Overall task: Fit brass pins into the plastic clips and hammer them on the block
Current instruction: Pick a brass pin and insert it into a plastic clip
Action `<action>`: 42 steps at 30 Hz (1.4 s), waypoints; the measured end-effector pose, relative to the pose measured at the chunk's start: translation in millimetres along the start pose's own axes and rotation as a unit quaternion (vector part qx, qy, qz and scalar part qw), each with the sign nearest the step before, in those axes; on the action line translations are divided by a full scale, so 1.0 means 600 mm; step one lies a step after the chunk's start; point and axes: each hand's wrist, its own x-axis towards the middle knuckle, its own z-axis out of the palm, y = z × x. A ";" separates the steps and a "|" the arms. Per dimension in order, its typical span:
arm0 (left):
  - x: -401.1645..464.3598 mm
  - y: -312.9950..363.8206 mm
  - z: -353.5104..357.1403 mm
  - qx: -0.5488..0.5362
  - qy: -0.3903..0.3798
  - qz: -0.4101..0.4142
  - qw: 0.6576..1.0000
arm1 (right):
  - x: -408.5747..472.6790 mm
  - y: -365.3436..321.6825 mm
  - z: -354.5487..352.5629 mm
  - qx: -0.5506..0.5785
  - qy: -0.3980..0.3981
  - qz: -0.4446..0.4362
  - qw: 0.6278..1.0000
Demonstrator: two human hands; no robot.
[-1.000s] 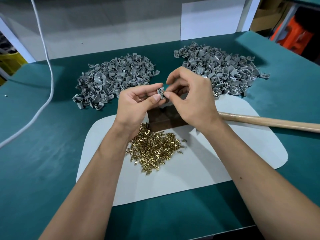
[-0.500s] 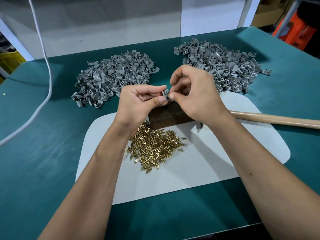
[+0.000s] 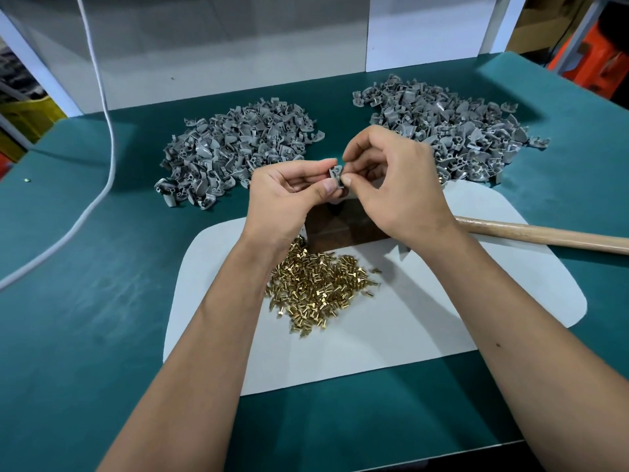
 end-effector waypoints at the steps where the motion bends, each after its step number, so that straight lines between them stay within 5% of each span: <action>1: 0.000 0.000 -0.001 -0.005 0.002 -0.004 1.000 | 0.000 0.001 -0.001 0.007 -0.004 0.001 1.000; 15: -0.001 0.000 -0.007 -0.021 0.001 -0.031 0.999 | -0.002 0.011 0.001 -0.055 0.005 -0.084 0.995; 25: -0.008 -0.002 0.012 0.096 0.026 0.084 0.991 | -0.001 0.010 0.004 -0.038 0.019 -0.024 0.999; 42: -0.012 -0.008 0.029 0.111 0.090 0.097 0.985 | -0.002 -0.001 0.010 -0.041 0.054 0.002 0.998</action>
